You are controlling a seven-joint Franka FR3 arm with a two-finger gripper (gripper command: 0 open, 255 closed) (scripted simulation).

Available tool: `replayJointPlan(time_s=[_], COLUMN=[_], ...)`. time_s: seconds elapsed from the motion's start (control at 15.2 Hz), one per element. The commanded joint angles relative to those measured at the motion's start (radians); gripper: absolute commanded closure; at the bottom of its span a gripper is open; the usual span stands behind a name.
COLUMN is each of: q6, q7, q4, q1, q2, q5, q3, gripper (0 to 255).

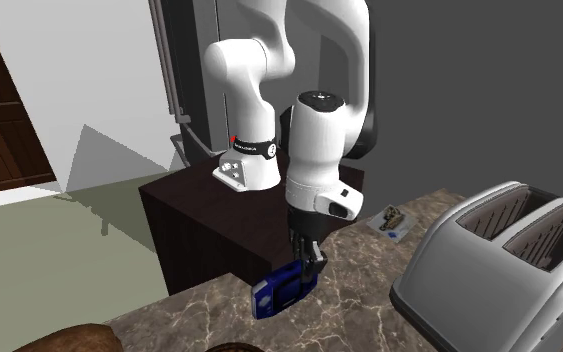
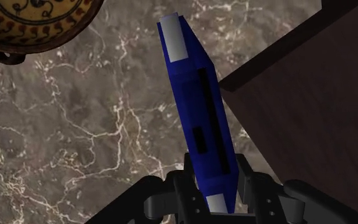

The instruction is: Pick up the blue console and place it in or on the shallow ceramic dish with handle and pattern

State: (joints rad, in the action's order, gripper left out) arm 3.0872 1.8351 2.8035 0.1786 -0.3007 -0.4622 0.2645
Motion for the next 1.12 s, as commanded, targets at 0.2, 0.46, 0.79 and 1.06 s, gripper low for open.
replayJointPlan(time_s=[0.2, 0.46, 0.79, 1.06], q6=[0.01, -0.043, -0.12, -0.188], q7=[0.009, -0.046, -0.182, -0.381], q4=[0.0, 0.01, 0.043, 0.06], q1=[0.022, -0.104, -0.324, -0.49], q2=[-0.016, 0.034, 0.137, 0.242], q5=[-0.008, 0.049, 0.235, 0.52], q3=[-0.014, 0.115, 0.381, 0.623], gripper=[255, 255, 255, 255])
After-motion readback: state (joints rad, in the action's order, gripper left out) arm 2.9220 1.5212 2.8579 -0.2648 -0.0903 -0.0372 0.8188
